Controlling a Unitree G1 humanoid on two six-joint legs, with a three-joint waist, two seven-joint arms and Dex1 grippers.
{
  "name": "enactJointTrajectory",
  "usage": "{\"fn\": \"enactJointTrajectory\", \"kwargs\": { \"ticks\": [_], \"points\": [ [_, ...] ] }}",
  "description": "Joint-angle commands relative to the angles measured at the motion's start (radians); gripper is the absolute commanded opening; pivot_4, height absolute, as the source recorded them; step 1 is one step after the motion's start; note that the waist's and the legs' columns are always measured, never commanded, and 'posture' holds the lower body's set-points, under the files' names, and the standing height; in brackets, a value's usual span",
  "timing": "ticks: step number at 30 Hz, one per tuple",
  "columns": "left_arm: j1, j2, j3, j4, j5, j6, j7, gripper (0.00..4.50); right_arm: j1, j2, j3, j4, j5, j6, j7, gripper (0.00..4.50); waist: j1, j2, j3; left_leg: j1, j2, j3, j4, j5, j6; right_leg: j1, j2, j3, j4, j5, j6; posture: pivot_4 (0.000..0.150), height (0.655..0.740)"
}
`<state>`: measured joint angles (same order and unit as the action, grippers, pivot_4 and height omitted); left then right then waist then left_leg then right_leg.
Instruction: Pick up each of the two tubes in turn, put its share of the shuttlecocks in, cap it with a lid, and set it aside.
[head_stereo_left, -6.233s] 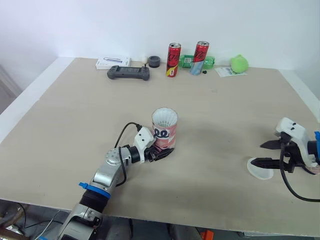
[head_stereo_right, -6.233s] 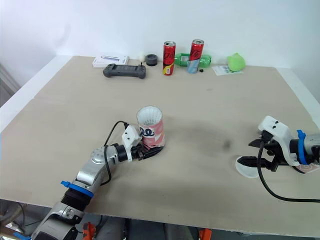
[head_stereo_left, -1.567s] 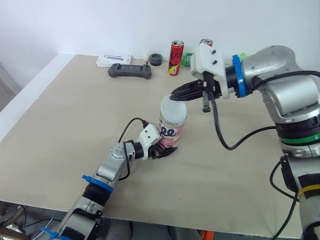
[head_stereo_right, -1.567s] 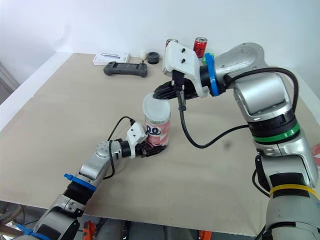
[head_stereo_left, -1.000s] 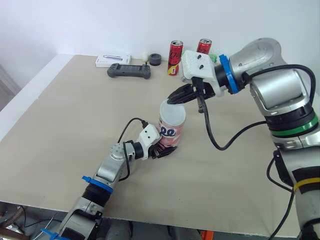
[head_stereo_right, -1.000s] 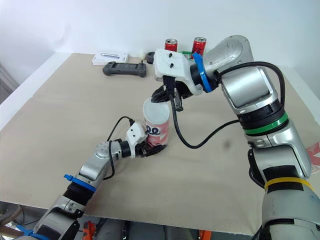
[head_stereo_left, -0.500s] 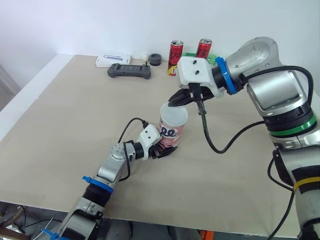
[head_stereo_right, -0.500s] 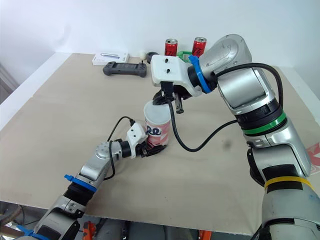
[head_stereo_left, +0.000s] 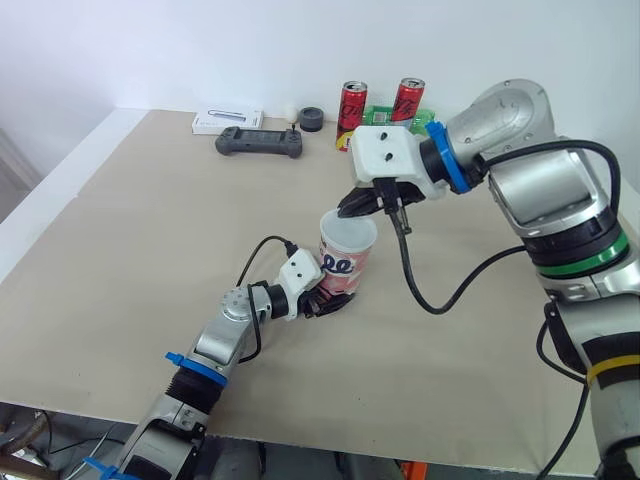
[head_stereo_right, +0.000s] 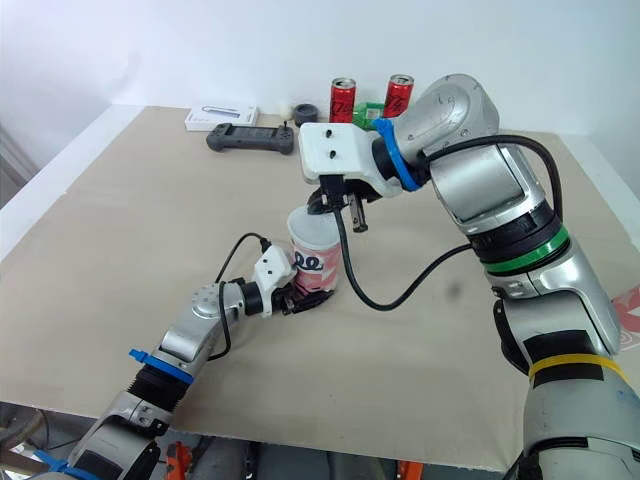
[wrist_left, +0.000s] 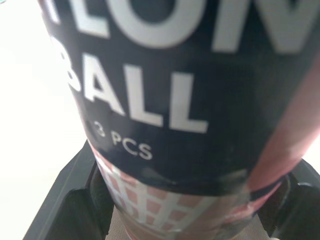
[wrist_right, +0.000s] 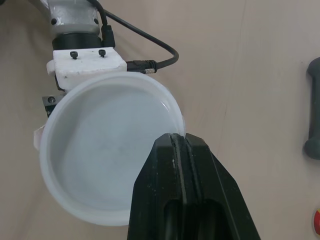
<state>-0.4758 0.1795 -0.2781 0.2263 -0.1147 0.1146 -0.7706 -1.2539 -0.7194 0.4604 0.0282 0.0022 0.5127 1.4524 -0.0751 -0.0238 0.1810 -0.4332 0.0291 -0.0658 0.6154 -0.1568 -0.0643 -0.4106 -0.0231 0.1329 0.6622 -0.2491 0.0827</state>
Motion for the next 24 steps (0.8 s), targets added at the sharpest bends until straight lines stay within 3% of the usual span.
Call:
{"fn": "enactJointTrajectory", "kwargs": {
  "ticks": [1, 24],
  "points": [
    [0.01, 0.006, 0.0, 0.004, 0.015, 0.008, 0.01, 3.05, -0.006, -0.017, -0.001, -0.02, -0.03, -0.021, 0.01, 0.04, 0.0, 0.0, 0.0, 0.0, 0.0, 0.0, 0.0, 0.0, 0.0, 0.0, 0.0, 0.0, 0.0, 0.0, 0.0, 0.15, 0.74],
    [0.01, -0.001, -0.001, 0.008, 0.015, 0.008, 0.011, 3.05, -0.008, -0.038, -0.007, -0.05, -0.083, -0.088, 0.053, 0.04, 0.001, 0.0, 0.0, 0.0, 0.0, -0.001, 0.0, 0.0, 0.0, 0.001, 0.0, -0.001, 0.0, 0.0, 0.0, 0.15, 0.74]
  ]
}}
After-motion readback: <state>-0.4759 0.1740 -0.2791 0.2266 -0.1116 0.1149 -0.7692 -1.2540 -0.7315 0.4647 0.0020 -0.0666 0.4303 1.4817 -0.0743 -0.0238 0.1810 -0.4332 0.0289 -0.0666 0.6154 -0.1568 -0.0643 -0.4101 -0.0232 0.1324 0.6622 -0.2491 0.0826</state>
